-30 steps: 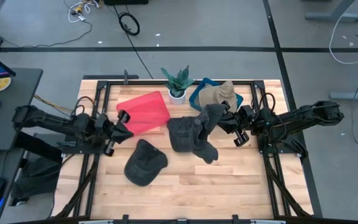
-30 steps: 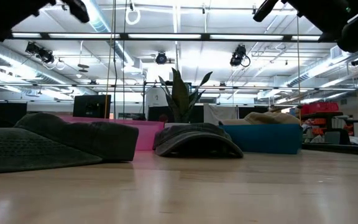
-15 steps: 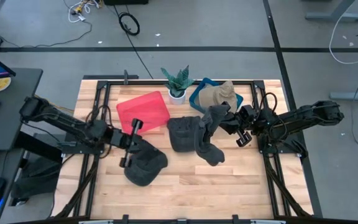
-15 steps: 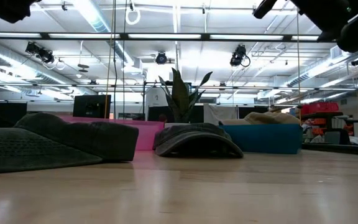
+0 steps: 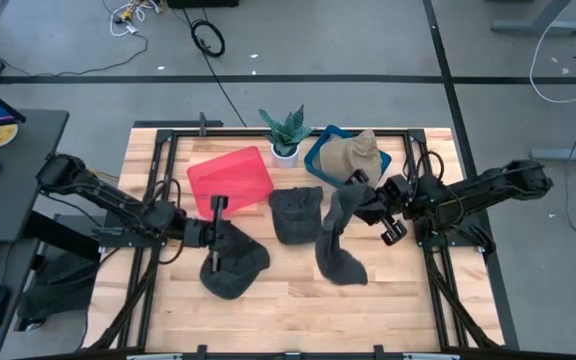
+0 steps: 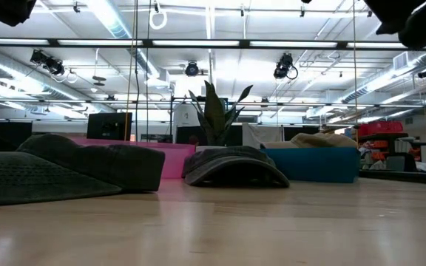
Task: Pick & Place hat
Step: Put the right black cap into the pink bin
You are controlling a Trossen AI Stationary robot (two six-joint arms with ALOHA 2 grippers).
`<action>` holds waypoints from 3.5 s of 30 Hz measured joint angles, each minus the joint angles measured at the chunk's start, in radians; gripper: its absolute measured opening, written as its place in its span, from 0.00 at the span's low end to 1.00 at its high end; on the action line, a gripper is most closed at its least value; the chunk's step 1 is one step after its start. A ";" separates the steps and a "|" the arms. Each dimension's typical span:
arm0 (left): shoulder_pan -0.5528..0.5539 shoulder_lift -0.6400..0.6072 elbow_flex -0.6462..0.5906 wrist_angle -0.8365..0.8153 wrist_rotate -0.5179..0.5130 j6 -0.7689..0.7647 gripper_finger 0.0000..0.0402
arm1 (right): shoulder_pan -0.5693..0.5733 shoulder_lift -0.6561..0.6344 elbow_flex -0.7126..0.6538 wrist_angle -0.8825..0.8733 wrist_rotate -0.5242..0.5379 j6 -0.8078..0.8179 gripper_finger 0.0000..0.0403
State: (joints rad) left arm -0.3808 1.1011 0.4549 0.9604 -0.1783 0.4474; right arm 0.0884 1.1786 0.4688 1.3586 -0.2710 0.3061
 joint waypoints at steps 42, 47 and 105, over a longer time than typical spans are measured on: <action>-0.071 0.212 0.235 -0.062 -0.281 0.413 0.51 | 0.100 0.104 0.115 -0.061 0.017 -0.051 0.00; -0.162 0.245 0.315 -0.063 -0.357 0.522 0.51 | 0.095 0.147 0.122 -0.067 0.066 -0.014 0.00; -0.252 0.358 0.441 -0.115 -0.449 0.663 0.44 | 0.075 0.391 0.302 -0.180 0.043 0.150 0.00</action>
State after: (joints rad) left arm -0.6323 1.4593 0.8959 0.8450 -0.6273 1.1102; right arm 0.1631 1.5693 0.7710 1.1791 -0.2283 0.4557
